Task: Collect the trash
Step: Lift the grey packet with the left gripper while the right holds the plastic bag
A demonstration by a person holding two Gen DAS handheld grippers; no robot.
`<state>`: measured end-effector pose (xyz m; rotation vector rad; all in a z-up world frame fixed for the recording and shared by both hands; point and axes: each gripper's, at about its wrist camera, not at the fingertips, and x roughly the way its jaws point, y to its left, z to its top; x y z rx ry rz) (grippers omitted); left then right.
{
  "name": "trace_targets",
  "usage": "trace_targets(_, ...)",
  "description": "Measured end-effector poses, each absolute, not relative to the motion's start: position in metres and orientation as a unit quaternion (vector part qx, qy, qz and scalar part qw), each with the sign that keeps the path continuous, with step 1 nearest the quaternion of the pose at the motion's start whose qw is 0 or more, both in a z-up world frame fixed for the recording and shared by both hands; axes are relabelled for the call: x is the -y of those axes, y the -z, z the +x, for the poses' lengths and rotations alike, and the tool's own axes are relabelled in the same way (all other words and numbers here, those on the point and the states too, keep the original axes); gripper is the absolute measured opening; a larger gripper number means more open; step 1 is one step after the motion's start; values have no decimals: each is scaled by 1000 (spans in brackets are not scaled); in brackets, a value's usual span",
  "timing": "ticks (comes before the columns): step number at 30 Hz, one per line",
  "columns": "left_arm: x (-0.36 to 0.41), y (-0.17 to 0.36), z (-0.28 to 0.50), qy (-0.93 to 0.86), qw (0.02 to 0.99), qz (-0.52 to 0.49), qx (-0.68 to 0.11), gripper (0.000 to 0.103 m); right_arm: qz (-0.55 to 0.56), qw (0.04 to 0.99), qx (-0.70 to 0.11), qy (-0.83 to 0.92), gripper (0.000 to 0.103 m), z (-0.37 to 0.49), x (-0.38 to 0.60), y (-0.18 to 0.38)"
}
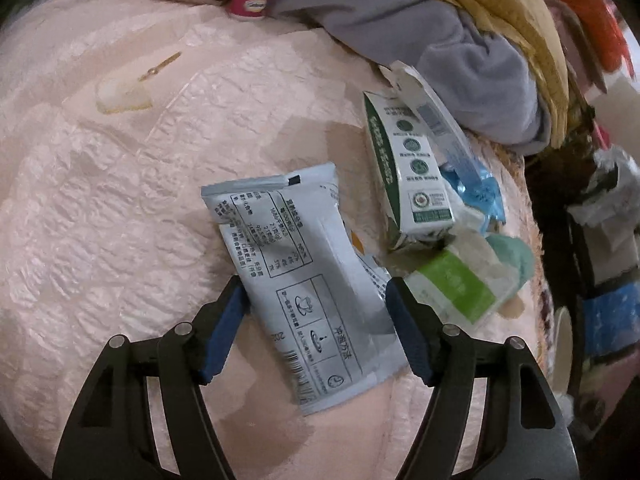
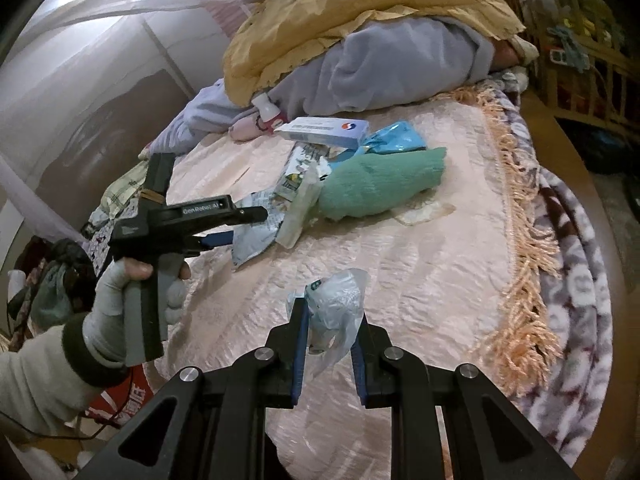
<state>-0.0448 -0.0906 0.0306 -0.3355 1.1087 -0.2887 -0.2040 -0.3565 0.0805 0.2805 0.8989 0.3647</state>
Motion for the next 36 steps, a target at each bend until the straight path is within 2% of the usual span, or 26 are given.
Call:
trace_targets(2, 90, -33, -50, 150, 826, -149, -523, 57, 135, 877, -429, -172, 19, -205, 359, -81)
trace_targets(5, 83, -44, -60, 165, 829, -145, -514, 51, 138, 879, -424, -167, 19, -208, 364, -84)
trace_targets(12, 88, -87, -93, 213, 839, -116, -487, 51, 135, 888, -412, -154, 19, -217, 371, -95)
trace_targets(18, 127, -109, -119, 249, 845, -73, -468, 51, 135, 893, -406, -137, 19, -226, 379, -101)
trace_targets(36, 223, -124, -157, 310, 844, 22, -438, 51, 123, 910, -388, -82, 19, -252, 417, -118)
